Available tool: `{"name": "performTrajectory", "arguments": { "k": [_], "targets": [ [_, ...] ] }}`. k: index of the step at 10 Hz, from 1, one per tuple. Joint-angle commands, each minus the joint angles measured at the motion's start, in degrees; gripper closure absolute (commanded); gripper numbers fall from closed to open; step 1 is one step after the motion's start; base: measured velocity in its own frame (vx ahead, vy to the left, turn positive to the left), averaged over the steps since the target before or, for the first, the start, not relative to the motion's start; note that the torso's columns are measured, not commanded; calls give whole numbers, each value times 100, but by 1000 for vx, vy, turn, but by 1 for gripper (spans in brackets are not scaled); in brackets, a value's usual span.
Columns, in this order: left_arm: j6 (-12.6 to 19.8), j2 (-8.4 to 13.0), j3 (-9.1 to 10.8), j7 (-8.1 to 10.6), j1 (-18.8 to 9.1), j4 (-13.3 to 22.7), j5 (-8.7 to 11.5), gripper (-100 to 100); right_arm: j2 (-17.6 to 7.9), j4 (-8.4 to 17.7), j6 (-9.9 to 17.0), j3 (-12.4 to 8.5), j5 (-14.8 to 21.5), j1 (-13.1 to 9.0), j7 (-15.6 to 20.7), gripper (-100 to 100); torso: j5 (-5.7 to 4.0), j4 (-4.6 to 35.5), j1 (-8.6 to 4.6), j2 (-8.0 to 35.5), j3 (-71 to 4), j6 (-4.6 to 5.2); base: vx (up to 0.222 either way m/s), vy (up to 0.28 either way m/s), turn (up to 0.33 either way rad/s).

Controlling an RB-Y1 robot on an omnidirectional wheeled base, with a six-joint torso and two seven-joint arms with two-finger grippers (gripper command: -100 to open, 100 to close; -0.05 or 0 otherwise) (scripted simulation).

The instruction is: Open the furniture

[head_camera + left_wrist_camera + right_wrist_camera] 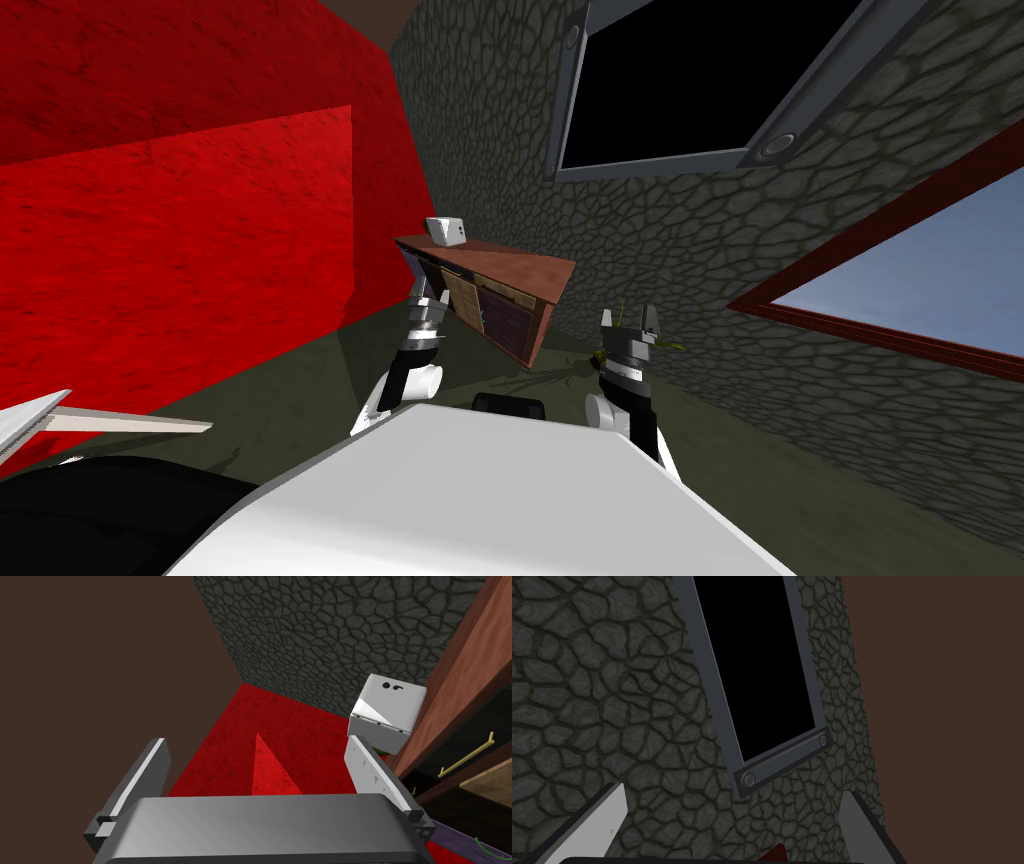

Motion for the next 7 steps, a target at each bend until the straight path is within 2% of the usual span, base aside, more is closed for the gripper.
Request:
{"name": "performTrajectory", "arguments": {
  "k": [1,7],
  "targets": [
    [0,0,0,0,0,0,0,0,0,0,0,0,0,0,0,0,0,235,0,232,-467,0,0,0,0],
    [-1,0,0,0,0,-1,0,0,0,-2,-1,0,0,0,0,0,0,2691,0,2693,-5381,0,0,0,0]
  ]
}}
